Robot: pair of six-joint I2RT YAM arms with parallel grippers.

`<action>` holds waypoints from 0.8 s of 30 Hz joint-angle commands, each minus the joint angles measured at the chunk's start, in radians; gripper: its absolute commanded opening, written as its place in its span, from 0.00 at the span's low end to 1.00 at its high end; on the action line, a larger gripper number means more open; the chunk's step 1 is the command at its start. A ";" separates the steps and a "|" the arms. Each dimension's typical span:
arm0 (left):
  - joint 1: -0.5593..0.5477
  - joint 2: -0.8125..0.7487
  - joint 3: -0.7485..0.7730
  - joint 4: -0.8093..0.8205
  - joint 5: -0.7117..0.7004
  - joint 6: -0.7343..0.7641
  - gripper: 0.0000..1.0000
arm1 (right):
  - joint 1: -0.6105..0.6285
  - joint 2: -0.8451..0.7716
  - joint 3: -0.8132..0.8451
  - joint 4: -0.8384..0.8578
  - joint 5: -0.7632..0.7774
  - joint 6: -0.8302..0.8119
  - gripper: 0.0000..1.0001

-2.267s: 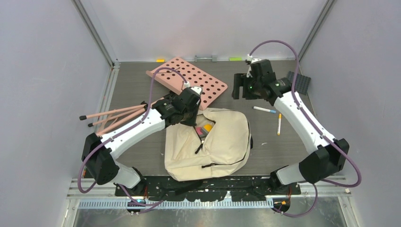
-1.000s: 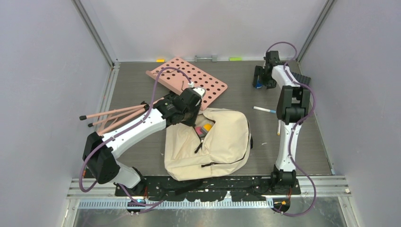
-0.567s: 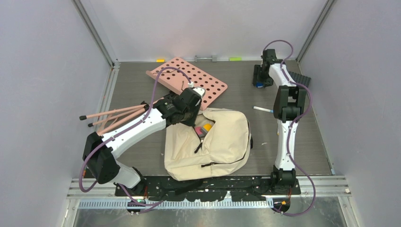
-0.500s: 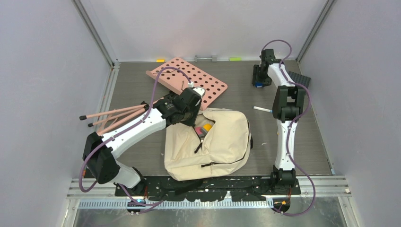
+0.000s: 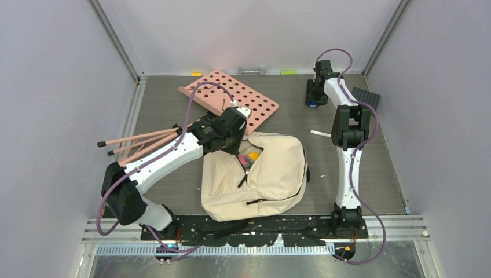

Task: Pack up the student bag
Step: Pick up the stationery from the center of the board, then place the stationery in the student bag.

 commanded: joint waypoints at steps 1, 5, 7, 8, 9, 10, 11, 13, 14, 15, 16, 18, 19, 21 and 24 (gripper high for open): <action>0.009 -0.017 0.047 0.033 -0.037 0.024 0.00 | 0.015 -0.152 -0.081 -0.018 -0.032 0.006 0.17; 0.011 0.005 0.052 0.050 -0.035 0.031 0.00 | 0.035 -0.313 -0.209 -0.023 -0.040 -0.019 0.16; 0.015 0.015 0.057 0.055 -0.026 0.033 0.00 | 0.059 -0.398 -0.265 -0.053 -0.060 -0.033 0.16; 0.017 0.018 0.059 0.060 -0.022 0.034 0.00 | 0.065 -0.457 -0.307 -0.065 -0.074 -0.034 0.16; 0.020 0.019 0.059 0.067 -0.018 0.035 0.00 | 0.083 -0.487 -0.333 -0.083 -0.098 -0.029 0.16; 0.024 0.019 0.058 0.076 -0.012 0.035 0.00 | 0.105 -0.554 -0.390 -0.087 -0.111 -0.023 0.16; 0.028 0.019 0.057 0.082 -0.005 0.033 0.00 | 0.119 -0.587 -0.417 -0.089 -0.140 -0.011 0.16; 0.039 0.019 0.054 0.097 0.009 0.024 0.00 | 0.167 -0.679 -0.496 -0.099 -0.180 0.010 0.16; 0.045 0.018 0.051 0.103 0.019 0.019 0.00 | 0.199 -0.728 -0.540 -0.110 -0.194 0.022 0.16; 0.050 0.018 0.046 0.112 0.038 0.015 0.00 | 0.213 -0.749 -0.559 -0.115 -0.235 0.051 0.16; 0.055 0.018 0.043 0.119 0.051 0.010 0.00 | 0.245 -0.785 -0.594 -0.121 -0.256 0.067 0.16; 0.063 0.020 0.042 0.128 0.078 0.000 0.00 | 0.299 -0.830 -0.636 -0.111 -0.309 0.133 0.16; 0.066 0.022 0.041 0.130 0.088 -0.005 0.00 | 0.322 -0.842 -0.644 -0.110 -0.333 0.144 0.16; 0.067 0.025 0.040 0.132 0.108 -0.015 0.00 | 0.385 -0.867 -0.656 -0.111 -0.365 0.172 0.16; 0.070 0.026 0.035 0.134 0.131 -0.031 0.00 | 0.470 -0.862 -0.660 -0.120 -0.425 0.204 0.16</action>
